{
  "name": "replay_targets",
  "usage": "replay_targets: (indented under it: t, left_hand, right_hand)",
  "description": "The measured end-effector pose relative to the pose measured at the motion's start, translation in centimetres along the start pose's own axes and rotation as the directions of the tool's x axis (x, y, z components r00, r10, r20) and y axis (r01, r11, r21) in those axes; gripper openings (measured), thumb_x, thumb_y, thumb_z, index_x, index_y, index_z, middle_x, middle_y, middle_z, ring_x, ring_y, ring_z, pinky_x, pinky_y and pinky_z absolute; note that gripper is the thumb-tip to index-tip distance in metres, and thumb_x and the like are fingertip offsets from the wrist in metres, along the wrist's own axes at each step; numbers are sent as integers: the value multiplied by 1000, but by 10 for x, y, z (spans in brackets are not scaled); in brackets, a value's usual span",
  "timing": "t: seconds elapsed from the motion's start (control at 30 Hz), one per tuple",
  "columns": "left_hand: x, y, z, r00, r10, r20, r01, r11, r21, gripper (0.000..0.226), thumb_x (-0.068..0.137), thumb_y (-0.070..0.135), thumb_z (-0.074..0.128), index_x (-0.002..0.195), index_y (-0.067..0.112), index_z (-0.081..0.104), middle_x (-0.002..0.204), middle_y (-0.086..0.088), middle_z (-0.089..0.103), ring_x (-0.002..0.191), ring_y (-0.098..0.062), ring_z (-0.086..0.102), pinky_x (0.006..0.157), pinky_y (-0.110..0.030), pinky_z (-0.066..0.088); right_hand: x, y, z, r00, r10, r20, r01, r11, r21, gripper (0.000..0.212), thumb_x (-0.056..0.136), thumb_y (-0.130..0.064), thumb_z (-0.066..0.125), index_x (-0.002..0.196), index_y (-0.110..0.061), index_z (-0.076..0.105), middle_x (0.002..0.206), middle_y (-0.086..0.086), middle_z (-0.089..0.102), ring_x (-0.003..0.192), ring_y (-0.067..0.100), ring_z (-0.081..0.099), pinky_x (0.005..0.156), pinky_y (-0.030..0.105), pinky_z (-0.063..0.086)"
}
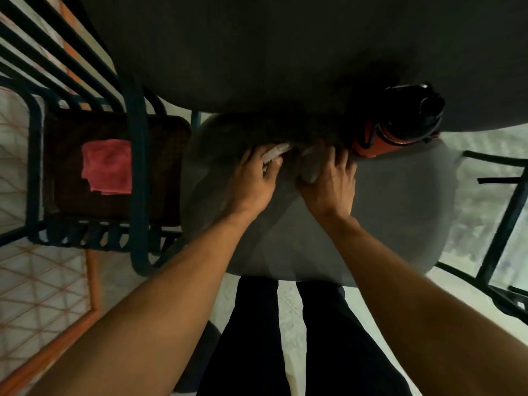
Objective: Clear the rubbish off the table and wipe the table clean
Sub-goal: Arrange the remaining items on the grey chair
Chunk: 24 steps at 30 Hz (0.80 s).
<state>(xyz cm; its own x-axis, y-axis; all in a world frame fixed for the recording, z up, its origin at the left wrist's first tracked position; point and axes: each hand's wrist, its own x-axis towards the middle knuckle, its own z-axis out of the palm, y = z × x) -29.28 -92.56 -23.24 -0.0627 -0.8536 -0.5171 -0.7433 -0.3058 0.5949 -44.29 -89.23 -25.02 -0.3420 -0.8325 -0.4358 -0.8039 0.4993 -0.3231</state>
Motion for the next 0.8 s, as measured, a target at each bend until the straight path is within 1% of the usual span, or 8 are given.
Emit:
replay_targets:
  t: [0.07,0.17,0.3,0.37,0.53,0.67,0.73,0.8]
  left_hand:
    - [-25,4,-15,1000,8,-9,-8,1000,-8,36,104,40,49,136,27,55,135,0,55,118,-16,53,88,-27,40]
    - [-55,9,-34,1000,22,4,-22,1000,-5,36,103,41,49,136,27,55,134,1,57,122,-18,51,92,-26,36]
    - [-95,28,-70,994,105,-23,-106,994,-16,36,102,39,52,133,22,58,129,-1,62,121,-20,54,101,-36,44]
    - [-116,37,-87,988,148,-39,-149,988,-46,34,102,39,52,130,21,60,122,1,64,113,-14,55,97,-35,46]
    - [-165,65,-126,966,245,-87,-254,961,-111,29,104,38,51,130,29,60,109,16,54,99,2,51,85,-19,42]
    - [-206,84,-157,954,244,-176,-277,941,-195,29,103,45,51,129,37,57,116,17,63,107,0,61,91,-29,53]
    - [-225,89,-166,950,233,-210,-277,937,-211,22,103,46,50,123,42,56,112,15,64,104,-1,63,88,-28,54]
    - [-247,93,-169,937,207,-280,-272,937,-218,22,102,47,49,121,37,57,109,14,66,100,-1,64,86,-27,54]
  right_hand:
    - [-25,-3,-17,1000,-10,3,10,1000,13,93,72,-38,78,148,-24,28,143,9,37,119,38,42,92,52,47]
    - [-55,-9,-39,1000,-5,20,3,997,79,90,74,-41,78,147,-31,26,141,4,38,118,36,44,92,49,48]
    - [-93,-27,-82,995,-100,-27,103,981,166,89,73,-43,75,146,-35,25,138,0,42,117,30,46,94,45,46]
    - [-112,-36,-104,986,-158,-55,166,968,188,85,73,-41,74,145,-34,29,138,0,43,118,28,47,95,45,47]
    - [-147,-46,-151,941,-296,-166,332,906,264,80,72,-35,78,142,-31,39,136,1,36,117,25,51,89,44,54]
    - [-165,-54,-177,913,-352,-207,404,849,341,84,72,-36,78,145,-31,38,137,0,33,123,17,46,89,38,55]
    - [-171,-55,-184,895,-398,-203,446,819,361,85,72,-35,79,147,-30,37,138,0,35,128,11,40,90,31,53]
    - [-178,-55,-191,867,-472,-163,497,787,365,87,73,-38,79,148,-33,35,139,-1,40,131,1,32,92,21,49]
